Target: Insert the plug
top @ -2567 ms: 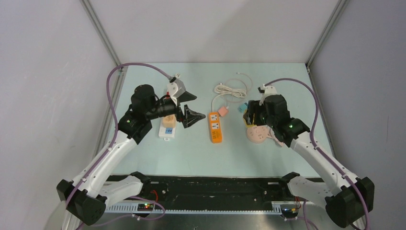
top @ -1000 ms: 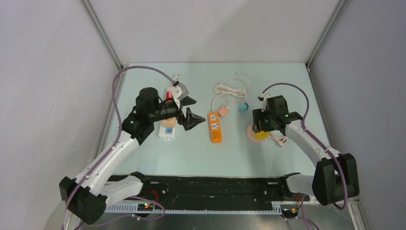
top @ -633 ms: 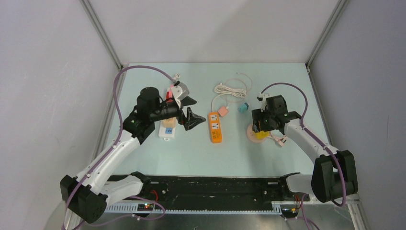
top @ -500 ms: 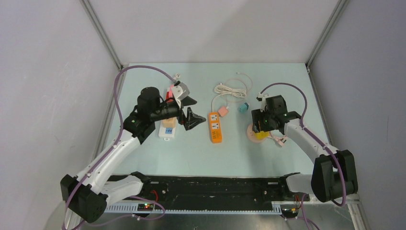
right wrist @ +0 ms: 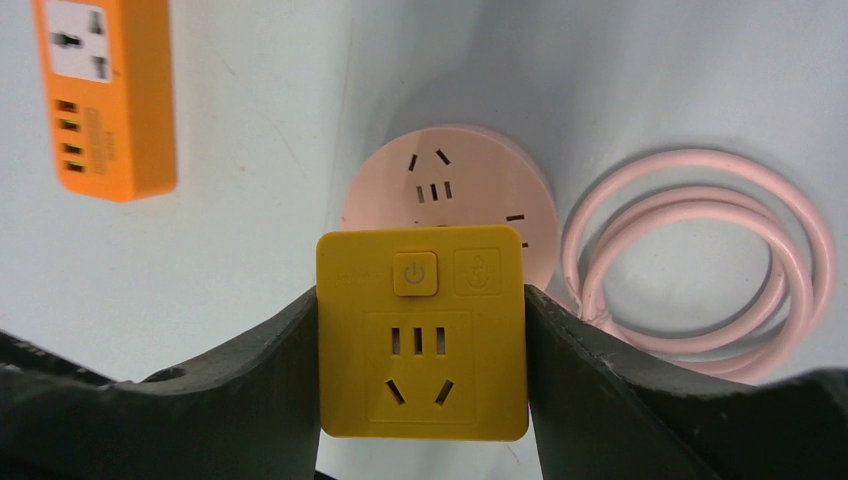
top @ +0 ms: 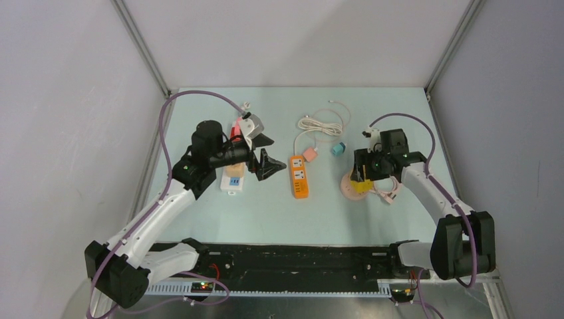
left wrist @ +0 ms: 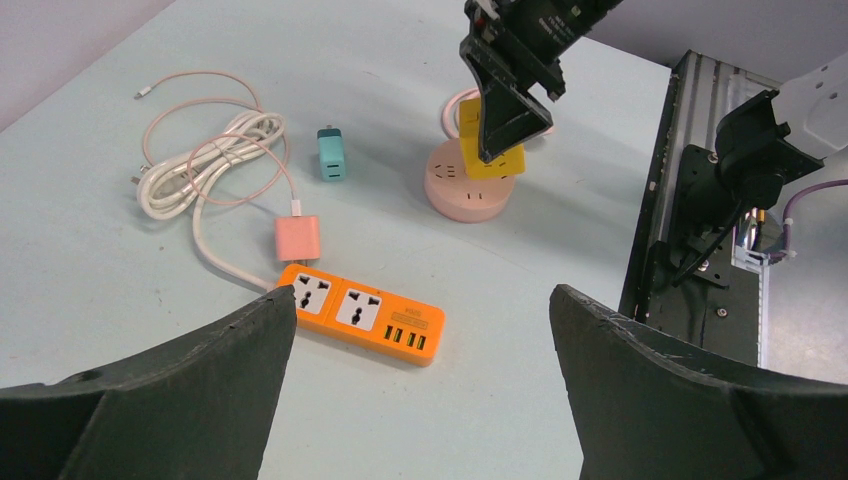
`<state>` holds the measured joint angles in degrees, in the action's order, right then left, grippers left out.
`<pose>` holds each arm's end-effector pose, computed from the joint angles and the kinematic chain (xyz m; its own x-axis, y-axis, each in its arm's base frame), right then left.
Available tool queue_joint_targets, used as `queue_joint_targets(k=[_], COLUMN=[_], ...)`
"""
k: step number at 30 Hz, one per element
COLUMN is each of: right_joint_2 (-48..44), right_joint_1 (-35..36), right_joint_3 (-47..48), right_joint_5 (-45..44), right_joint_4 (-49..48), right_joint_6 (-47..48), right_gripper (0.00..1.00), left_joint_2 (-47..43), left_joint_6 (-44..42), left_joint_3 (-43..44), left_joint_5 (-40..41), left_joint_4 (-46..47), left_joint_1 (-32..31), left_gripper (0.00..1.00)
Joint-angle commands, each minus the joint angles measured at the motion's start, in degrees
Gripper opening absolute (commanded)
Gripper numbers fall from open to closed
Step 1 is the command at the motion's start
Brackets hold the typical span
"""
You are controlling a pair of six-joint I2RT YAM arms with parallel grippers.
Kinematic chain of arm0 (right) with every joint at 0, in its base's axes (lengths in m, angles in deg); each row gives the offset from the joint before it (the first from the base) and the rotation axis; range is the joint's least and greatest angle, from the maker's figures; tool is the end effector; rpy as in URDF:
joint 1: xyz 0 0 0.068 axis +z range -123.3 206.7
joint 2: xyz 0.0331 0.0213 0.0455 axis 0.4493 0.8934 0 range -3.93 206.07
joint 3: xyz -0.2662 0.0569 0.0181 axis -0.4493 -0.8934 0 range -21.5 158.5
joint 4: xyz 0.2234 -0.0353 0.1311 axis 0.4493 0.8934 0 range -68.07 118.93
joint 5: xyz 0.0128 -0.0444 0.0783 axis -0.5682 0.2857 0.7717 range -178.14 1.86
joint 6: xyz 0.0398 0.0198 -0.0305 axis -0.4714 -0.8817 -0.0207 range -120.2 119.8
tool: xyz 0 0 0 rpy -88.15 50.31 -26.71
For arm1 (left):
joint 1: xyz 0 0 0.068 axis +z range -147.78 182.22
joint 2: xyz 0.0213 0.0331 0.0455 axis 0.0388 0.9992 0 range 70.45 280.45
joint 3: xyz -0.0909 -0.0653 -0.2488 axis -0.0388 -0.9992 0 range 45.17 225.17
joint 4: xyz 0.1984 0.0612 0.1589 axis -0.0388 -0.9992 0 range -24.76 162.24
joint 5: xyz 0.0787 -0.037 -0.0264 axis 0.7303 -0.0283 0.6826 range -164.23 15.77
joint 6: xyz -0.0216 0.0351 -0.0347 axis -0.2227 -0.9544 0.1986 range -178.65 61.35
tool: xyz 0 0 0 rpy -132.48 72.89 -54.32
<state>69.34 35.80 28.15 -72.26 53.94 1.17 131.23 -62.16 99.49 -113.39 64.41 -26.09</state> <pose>0.2488 0.0498 0.2337 -0.8076 -0.1526 -0.5696 -0.3240 0.9219 0.2124 0.2003 -0.1334 0.3510 -0.1613 0.1408 -0.9768 0.9181 0.3846 -0.0962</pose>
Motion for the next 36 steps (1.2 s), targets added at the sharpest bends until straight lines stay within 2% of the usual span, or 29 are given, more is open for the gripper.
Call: queue_joint_targets(k=[1, 7, 18, 27, 36], right_joint_2=[-0.31, 2.89, 4.45, 8.12, 10.06], right_joint_1=[-1.83, -0.57, 2.49, 6.32, 8.07], right_joint_3=[3.73, 4.23, 4.98, 3.58, 2.13], right_joint_5=[7.47, 6.93, -5.01, -16.47, -18.8], right_joint_4=[0.32, -1.33, -0.06, -7.57, -16.65], right_joint_6=[-2.22, -5.96, -6.63, -10.13, -12.91], right_gripper=[0.0, 0.0, 0.0, 0.0, 0.0], left_joint_2=[-0.61, -1.07, -0.5, -0.26, -0.15], left_joint_6=[-0.8, -0.75, 0.37, 0.72, 0.62], left_joint_3=[0.73, 0.01, 0.07, 0.74, 0.91], left_joint_5=[-0.11, 0.17, -0.55, -0.8, -0.18], left_joint_4=[1.52, 1.5, 1.48, 1.53, 1.53], left_joint_1=[0.2, 0.2, 0.19, 0.19, 0.19], left_gripper=[1.0, 1.0, 1.0, 1.0, 1.0])
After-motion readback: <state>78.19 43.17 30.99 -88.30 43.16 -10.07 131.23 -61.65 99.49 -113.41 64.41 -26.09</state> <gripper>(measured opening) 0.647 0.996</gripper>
